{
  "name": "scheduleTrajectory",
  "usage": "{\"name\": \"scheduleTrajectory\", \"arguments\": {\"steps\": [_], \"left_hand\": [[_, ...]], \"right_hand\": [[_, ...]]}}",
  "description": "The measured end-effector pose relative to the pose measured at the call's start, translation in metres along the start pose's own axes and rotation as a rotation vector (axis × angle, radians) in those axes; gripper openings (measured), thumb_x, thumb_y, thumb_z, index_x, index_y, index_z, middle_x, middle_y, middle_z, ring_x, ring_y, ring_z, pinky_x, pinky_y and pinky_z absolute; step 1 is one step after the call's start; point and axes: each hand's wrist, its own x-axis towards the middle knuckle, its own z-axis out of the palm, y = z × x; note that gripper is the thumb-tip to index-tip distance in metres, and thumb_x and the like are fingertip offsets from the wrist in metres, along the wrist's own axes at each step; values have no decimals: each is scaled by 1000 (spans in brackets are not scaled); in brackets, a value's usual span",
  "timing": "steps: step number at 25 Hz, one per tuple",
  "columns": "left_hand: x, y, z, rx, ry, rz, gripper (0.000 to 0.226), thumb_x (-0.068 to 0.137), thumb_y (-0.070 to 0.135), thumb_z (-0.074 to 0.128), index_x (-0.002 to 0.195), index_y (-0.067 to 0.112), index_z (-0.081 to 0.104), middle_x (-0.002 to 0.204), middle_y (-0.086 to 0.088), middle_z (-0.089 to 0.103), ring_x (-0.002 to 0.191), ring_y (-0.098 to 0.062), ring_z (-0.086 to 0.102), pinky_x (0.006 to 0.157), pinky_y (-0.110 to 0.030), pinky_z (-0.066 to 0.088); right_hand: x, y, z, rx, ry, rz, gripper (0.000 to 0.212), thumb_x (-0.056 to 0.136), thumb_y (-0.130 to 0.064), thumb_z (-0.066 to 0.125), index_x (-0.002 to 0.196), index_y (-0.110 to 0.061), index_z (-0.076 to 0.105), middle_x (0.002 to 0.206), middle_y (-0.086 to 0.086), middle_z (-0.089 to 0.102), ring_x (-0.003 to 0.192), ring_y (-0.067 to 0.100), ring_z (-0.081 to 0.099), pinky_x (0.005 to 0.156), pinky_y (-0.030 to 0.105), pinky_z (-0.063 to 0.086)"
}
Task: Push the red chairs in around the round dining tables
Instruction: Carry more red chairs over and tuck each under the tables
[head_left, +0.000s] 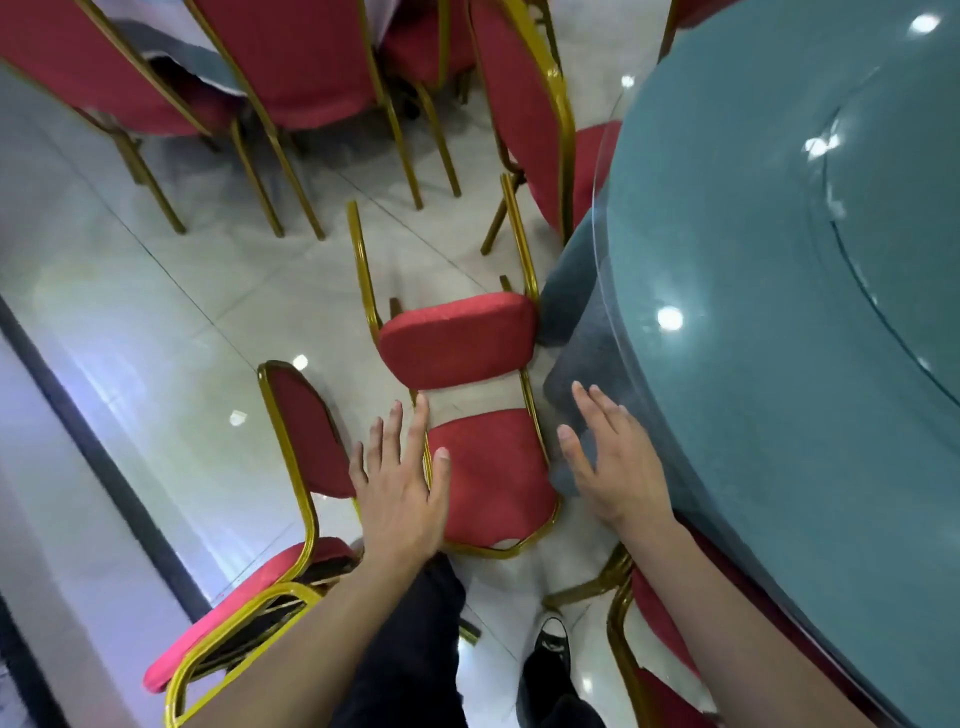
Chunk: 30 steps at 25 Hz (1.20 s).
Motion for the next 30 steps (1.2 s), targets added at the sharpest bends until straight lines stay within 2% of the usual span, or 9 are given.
{"name": "scheduleTrajectory", "arguments": {"steps": [6,12,16,20,24,27,30], "left_hand": [[79,-65,54,16,-140,-44,63,100,54,9,160,41,3,170,2,10,156,-20,5,125,-52,5],[107,-115,154,9,-216,-94,64,99,54,13,161,40,5,169,1,12,156,-23,9,125,-52,7],[109,-157,257,36,-255,-120,65,98,54,15,161,39,6,169,-1,14,155,-26,12,125,-52,7],[114,-208,372,91,-302,-139,66,98,55,13,161,39,2,169,-3,12,155,-28,11,125,-53,8],[124,-260,489,111,-333,-200,67,96,58,10,160,40,1,170,-3,9,155,-29,9,125,-53,7],[129,-296,554,104,-354,-253,67,96,61,11,159,44,-4,170,-3,4,156,-31,6,124,-55,7],[136,-319,596,50,-373,-343,65,98,63,18,155,51,-9,170,-1,-2,155,-34,5,122,-58,10]], "right_hand": [[59,-2,89,-33,-128,149,69,102,-65,25,162,-32,22,165,3,32,149,22,33,122,45,30],[93,33,180,-39,-205,207,65,105,-59,32,162,-31,22,167,3,26,151,23,28,122,48,28],[101,105,266,-35,-304,260,66,104,-59,30,163,-32,18,169,3,21,153,24,23,122,50,26],[103,186,370,-55,-377,273,67,104,-57,32,163,-29,17,168,7,24,152,27,26,120,52,30],[106,259,480,-90,-440,309,68,104,-56,34,163,-35,9,170,5,17,152,30,23,123,47,26],[106,301,539,-64,-431,325,68,104,-55,37,163,-34,11,169,5,18,152,29,24,123,45,27],[105,336,571,-83,-345,350,71,103,-51,43,164,-29,14,166,11,24,147,35,32,119,48,33]]}}
